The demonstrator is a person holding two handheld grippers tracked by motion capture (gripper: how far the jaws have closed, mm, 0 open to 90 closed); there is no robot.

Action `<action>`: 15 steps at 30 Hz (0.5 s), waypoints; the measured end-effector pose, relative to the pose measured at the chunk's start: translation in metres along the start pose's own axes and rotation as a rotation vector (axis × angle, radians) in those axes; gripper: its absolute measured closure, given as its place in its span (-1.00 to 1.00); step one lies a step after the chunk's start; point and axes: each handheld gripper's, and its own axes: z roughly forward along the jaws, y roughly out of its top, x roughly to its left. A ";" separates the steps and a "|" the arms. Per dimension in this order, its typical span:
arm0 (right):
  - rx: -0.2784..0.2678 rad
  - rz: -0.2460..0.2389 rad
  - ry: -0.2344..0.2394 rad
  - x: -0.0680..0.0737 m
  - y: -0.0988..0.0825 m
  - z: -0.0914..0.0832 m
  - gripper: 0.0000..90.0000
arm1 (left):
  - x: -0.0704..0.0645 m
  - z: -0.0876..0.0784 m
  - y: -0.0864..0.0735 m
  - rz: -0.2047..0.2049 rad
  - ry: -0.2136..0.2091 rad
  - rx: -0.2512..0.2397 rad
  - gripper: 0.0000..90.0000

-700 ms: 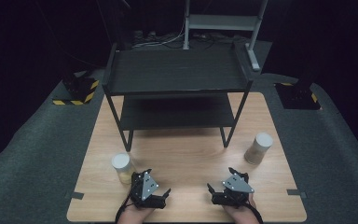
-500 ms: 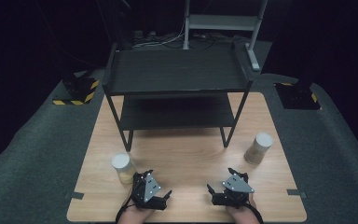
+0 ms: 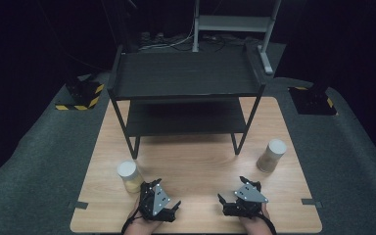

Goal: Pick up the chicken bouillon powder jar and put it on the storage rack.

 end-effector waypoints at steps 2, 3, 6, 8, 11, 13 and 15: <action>-0.004 0.002 0.001 0.000 -0.001 0.000 -1.00 | 0.001 0.000 0.000 -0.003 -0.002 -0.002 -0.98; -0.004 0.000 0.002 0.000 -0.001 0.000 -1.00 | 0.001 0.000 -0.001 -0.003 -0.003 -0.003 -0.98; -0.006 -0.004 0.001 0.000 -0.001 0.000 -1.00 | 0.001 -0.001 -0.001 -0.004 0.000 -0.002 -0.98; -0.011 -0.009 -0.001 0.001 -0.002 -0.001 -1.00 | 0.003 -0.002 -0.003 -0.016 -0.004 -0.008 -0.98; -0.014 -0.007 0.000 0.000 -0.003 -0.001 -1.00 | 0.007 -0.003 -0.005 -0.041 -0.009 -0.016 -0.99; -0.015 -0.007 -0.001 0.001 -0.003 -0.001 -1.00 | 0.010 -0.004 -0.007 -0.064 -0.011 -0.024 -0.99; -0.015 -0.010 0.000 0.001 -0.003 -0.001 -1.00 | 0.012 -0.007 -0.011 -0.086 -0.010 -0.039 -0.99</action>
